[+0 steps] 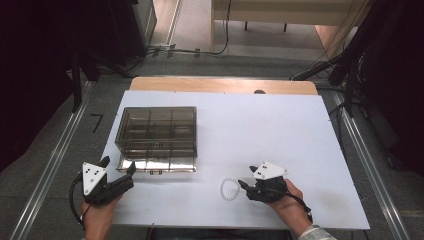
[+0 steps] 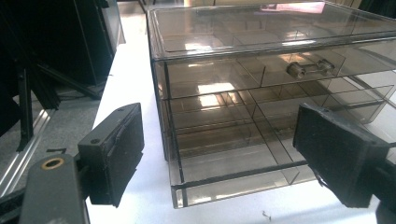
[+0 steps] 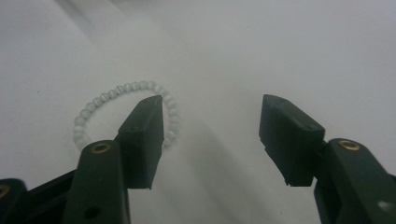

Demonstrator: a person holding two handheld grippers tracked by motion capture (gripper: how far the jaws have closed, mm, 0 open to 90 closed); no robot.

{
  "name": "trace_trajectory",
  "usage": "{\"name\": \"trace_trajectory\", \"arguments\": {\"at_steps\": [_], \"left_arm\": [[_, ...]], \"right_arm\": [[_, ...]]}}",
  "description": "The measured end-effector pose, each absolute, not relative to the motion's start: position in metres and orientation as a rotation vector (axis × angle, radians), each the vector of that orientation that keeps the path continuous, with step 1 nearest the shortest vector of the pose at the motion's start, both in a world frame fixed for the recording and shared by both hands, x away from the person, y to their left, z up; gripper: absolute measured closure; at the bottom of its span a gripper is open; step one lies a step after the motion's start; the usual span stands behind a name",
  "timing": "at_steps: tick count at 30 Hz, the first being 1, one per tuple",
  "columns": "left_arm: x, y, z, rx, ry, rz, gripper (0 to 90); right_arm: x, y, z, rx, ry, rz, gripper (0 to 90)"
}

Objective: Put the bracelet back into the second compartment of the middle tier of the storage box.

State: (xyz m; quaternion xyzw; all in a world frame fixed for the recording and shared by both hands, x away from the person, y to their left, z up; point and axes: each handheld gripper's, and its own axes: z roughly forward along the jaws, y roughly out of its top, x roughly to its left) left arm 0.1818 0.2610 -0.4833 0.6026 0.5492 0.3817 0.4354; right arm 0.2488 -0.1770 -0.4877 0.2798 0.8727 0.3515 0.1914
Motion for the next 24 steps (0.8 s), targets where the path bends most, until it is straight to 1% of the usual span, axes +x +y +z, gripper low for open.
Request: {"name": "trace_trajectory", "arguments": {"at_steps": [4, 11, 12, 14, 16, 19, 24], "left_arm": [[0.182, 0.261, -0.483, 1.5, 1.365, 0.95, 17.2], [0.182, 0.261, -0.483, 1.503, 1.363, 0.95, 17.2], [0.182, 0.261, -0.483, 1.505, 1.36, 0.948, 17.3], [0.182, 0.261, -0.483, 1.504, 1.36, 0.948, 17.3], [0.182, 0.261, -0.483, 1.502, 1.36, 0.949, 17.3], [0.182, 0.261, -0.483, 1.501, 1.361, 0.949, 17.2], [0.182, 0.261, -0.483, 1.499, 1.361, 0.949, 17.3]], "right_arm": [[0.249, -0.171, -0.489, 0.768, 2.466, 0.981, 43.2], [0.25, -0.164, -0.493, 0.74, 2.479, 0.97, 46.1], [0.25, -0.162, -0.495, 0.737, 2.484, 0.969, 48.2], [0.25, -0.161, -0.495, 0.741, 2.492, 0.968, 49.2], [0.252, -0.158, -0.498, 0.74, 2.501, 0.961, 53.1], [0.252, -0.155, -0.5, 0.737, 2.508, 0.96, 55.1], [0.254, -0.152, -0.503, 0.744, 2.515, 0.957, 63.0]]}}
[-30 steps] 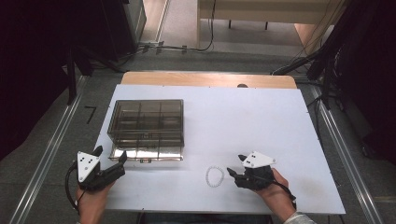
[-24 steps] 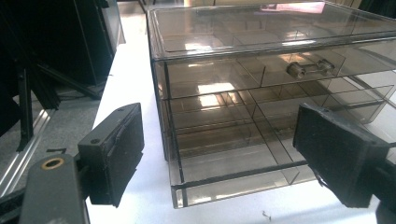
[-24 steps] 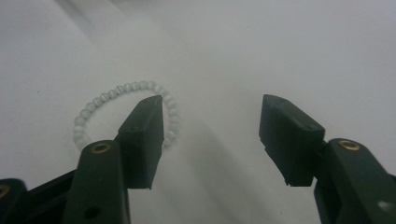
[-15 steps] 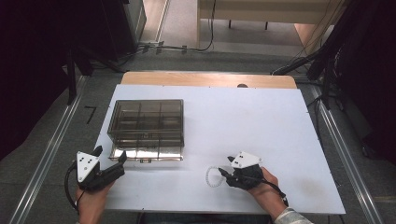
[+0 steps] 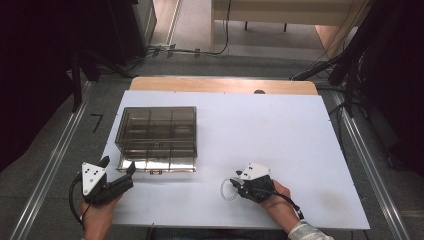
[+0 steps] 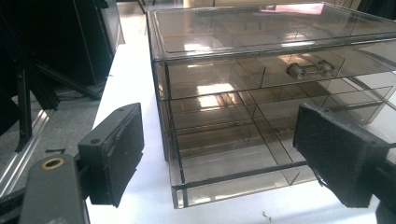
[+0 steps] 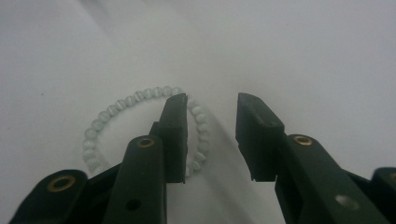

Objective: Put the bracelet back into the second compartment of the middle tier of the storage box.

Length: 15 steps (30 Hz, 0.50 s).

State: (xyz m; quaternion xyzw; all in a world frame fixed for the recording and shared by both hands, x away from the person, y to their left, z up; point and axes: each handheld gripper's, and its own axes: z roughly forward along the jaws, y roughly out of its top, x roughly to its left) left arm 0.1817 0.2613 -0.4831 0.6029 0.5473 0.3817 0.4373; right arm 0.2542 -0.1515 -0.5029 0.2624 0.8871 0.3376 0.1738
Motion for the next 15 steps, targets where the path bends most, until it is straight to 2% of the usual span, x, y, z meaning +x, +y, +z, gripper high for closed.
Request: {"name": "trace_trajectory", "arguments": {"at_steps": [3, 15], "left_arm": [[0.1816, 0.2613, -0.483, 1.5, 1.363, 0.949, 17.3], [0.1818, 0.2611, -0.4833, 1.499, 1.362, 0.944, 17.3]], "right_arm": [[0.2556, -0.1513, -0.5036, 0.755, 2.531, 0.96, 63.7], [0.2589, -0.1518, -0.5061, 0.778, 2.558, 0.951, 78.4]]}}
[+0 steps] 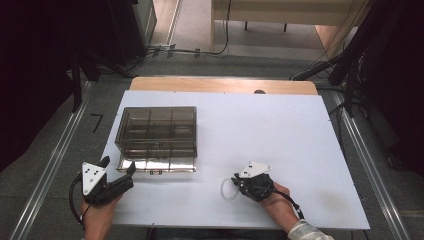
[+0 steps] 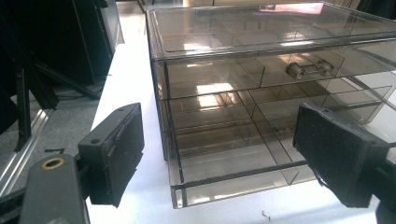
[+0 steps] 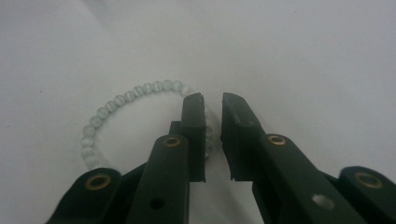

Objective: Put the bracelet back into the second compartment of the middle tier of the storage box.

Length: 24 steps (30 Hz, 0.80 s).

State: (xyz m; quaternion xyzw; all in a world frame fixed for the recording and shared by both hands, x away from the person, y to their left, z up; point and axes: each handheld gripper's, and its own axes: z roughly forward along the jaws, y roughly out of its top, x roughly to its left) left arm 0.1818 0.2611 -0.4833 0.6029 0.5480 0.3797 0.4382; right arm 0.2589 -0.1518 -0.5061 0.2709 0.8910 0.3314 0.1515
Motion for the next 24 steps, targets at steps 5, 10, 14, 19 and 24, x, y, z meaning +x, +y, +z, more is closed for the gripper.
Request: {"name": "trace_trajectory", "arguments": {"at_steps": [5, 10, 14, 19, 24], "left_arm": [[0.182, 0.261, -0.483, 1.499, 1.363, 0.944, 17.3], [0.182, 0.261, -0.483, 1.501, 1.363, 0.943, 17.3], [0.182, 0.261, -0.483, 1.501, 1.363, 0.944, 17.3], [0.182, 0.261, -0.483, 1.502, 1.362, 0.942, 17.3], [0.182, 0.262, -0.484, 1.506, 1.368, 0.941, 17.3]], "right_arm": [[0.259, -0.151, -0.507, 0.765, 2.564, 0.948, 82.1], [0.26, -0.152, -0.508, 0.778, 2.567, 0.963, 82.7], [0.26, -0.153, -0.508, 0.786, 2.573, 0.97, 83.5], [0.262, -0.153, -0.506, 0.789, 2.573, 0.985, 84.0], [0.262, -0.154, -0.498, 0.794, 2.551, 1.039, 84.1]]}}
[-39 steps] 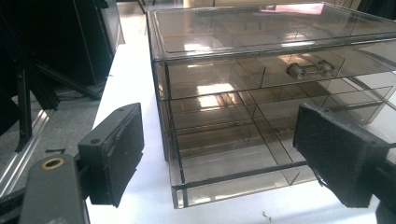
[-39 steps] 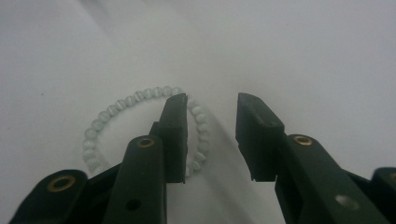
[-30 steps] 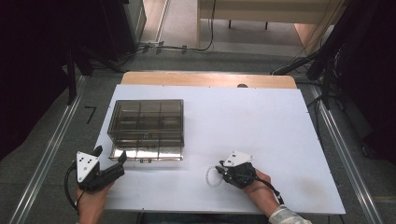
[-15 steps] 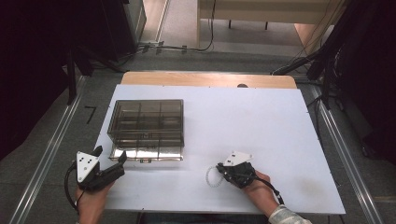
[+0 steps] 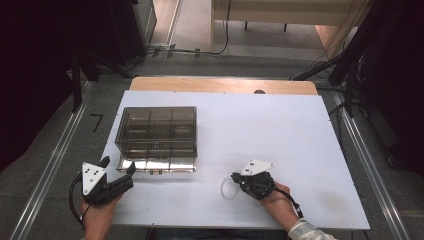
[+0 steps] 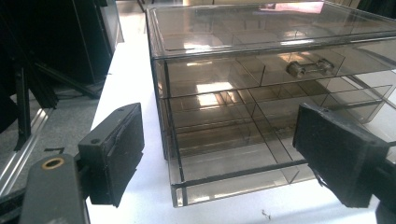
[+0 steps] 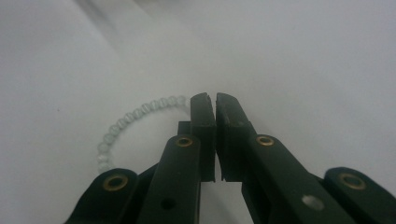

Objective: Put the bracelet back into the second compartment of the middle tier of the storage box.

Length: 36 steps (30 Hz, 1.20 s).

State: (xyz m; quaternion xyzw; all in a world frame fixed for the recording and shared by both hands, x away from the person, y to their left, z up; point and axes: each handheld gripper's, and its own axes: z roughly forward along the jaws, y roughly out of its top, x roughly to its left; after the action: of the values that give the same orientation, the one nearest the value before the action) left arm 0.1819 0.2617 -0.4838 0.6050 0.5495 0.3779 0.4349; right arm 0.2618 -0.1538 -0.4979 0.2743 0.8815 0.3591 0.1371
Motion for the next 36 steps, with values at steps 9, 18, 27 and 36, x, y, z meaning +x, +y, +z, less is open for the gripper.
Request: {"name": "trace_trajectory", "arguments": {"at_steps": [9, 18, 27, 36], "left_arm": [[0.182, 0.261, -0.484, 1.505, 1.366, 0.941, 17.4], [0.183, 0.261, -0.484, 1.506, 1.366, 0.939, 17.4], [0.183, 0.261, -0.484, 1.507, 1.366, 0.937, 17.4], [0.184, 0.261, -0.485, 1.509, 1.369, 0.931, 17.4]], "right_arm": [[0.261, -0.155, -0.479, 0.78, 2.501, 1.148, 84.2], [0.261, -0.151, -0.465, 0.769, 2.468, 1.208, 84.2], [0.262, -0.144, -0.456, 0.752, 2.45, 1.249, 84.2], [0.263, -0.134, -0.45, 0.73, 2.441, 1.281, 84.2]]}}
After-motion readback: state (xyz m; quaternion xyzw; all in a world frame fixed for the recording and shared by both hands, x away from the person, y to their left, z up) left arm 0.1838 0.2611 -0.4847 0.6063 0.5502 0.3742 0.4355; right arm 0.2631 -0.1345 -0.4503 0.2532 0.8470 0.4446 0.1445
